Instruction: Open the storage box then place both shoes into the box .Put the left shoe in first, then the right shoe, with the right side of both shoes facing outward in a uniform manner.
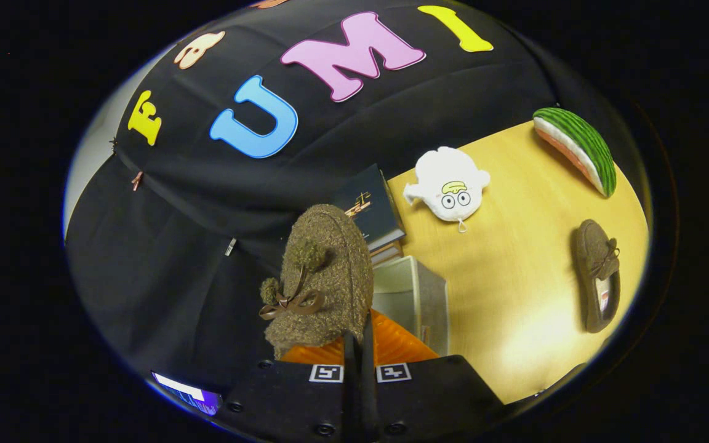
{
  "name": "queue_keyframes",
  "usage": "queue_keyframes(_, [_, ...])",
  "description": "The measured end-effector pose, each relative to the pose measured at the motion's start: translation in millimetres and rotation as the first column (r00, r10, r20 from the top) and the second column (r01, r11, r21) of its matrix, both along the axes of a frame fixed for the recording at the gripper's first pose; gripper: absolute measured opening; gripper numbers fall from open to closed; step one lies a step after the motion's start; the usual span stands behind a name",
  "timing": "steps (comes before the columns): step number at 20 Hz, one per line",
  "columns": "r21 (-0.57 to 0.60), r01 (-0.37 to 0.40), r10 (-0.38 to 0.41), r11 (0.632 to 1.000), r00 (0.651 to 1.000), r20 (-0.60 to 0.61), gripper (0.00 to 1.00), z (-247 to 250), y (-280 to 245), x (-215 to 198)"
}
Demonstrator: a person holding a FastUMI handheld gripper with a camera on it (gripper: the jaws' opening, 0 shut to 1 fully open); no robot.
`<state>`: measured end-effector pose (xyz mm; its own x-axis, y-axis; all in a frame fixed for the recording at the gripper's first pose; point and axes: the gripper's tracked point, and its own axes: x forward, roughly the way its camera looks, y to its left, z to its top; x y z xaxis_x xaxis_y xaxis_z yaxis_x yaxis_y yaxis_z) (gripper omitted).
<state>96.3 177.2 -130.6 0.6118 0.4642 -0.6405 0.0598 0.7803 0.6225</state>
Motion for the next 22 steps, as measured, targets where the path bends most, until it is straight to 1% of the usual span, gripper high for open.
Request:
queue_keyframes(4, [-0.036, 0.024, -0.025, 0.999, 1.000, -0.018, 0.05, -20.0, 36.5, -1.8])
queue_keyframes(6, [-0.057, 0.050, -0.051, 0.997, 0.999, -0.018, 0.05, -36.4, 49.5, 1.4])
queue_keyframes(8, [-0.081, 0.073, -0.078, 0.994, 0.995, -0.055, 0.05, -57.4, 58.8, -0.1])
queue_keyframes(10, [-0.081, 0.096, -0.102, 0.992, 0.991, -0.086, 0.05, -73.0, 70.9, -3.5])
queue_keyframes(12, [-0.092, 0.104, -0.114, 0.990, 0.988, -0.106, 0.05, -85.4, 76.1, -5.5])
queue_keyframes(15, [-0.153, 0.097, -0.121, 0.983, 0.980, -0.159, 0.05, -111.7, 74.8, -11.0])
queue_keyframes(19, [-0.167, 0.065, -0.097, 0.984, 0.977, -0.191, 0.05, -128.8, 86.2, -13.3])
queue_keyframes(21, [-0.140, 0.052, -0.079, 0.989, 0.977, -0.198, 0.07, -130.6, 97.1, -12.6])
queue_keyframes(22, [-0.105, 0.042, -0.063, 0.994, 0.977, -0.203, 0.16, -125.6, 105.3, -15.0])
